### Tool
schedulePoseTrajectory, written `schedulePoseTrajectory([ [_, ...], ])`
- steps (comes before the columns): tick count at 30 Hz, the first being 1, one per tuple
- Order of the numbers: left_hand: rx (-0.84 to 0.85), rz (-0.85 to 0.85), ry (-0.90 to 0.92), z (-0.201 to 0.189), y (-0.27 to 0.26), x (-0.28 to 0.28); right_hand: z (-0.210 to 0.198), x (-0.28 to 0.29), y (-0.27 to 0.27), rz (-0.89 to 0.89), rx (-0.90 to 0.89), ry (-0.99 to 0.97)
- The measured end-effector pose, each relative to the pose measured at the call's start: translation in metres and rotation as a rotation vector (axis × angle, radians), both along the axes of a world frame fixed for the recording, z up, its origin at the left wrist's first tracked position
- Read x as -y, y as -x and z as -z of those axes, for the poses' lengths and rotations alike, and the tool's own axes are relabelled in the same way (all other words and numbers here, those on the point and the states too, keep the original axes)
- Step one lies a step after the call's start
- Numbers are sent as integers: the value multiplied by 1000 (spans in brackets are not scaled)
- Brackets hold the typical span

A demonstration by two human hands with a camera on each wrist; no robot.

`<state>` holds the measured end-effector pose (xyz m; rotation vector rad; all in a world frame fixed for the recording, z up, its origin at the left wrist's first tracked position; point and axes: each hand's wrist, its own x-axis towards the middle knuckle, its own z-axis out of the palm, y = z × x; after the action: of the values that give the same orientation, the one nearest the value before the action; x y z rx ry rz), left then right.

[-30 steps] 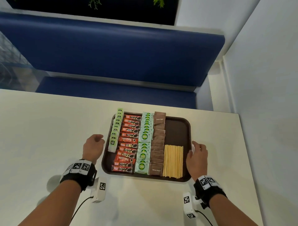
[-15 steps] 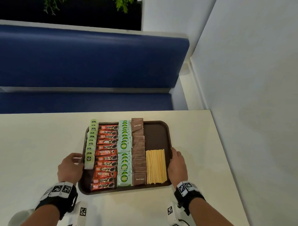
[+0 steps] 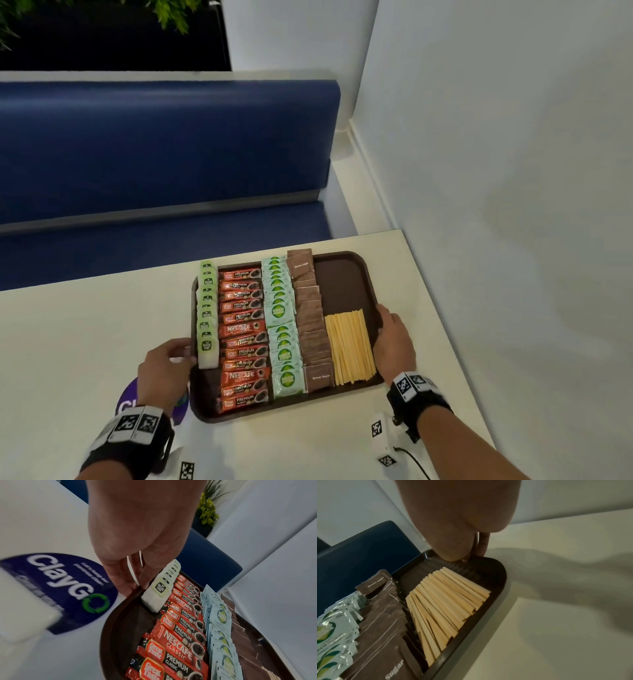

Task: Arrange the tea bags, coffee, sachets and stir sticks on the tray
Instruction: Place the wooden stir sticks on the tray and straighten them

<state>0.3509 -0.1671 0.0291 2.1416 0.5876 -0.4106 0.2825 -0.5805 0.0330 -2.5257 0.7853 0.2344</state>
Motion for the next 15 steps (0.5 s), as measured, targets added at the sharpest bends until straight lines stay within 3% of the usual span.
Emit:
schedulePoseTrajectory([
  [15,-66,-20,220,2,-23,102,6,96,-38,125,-20,2],
])
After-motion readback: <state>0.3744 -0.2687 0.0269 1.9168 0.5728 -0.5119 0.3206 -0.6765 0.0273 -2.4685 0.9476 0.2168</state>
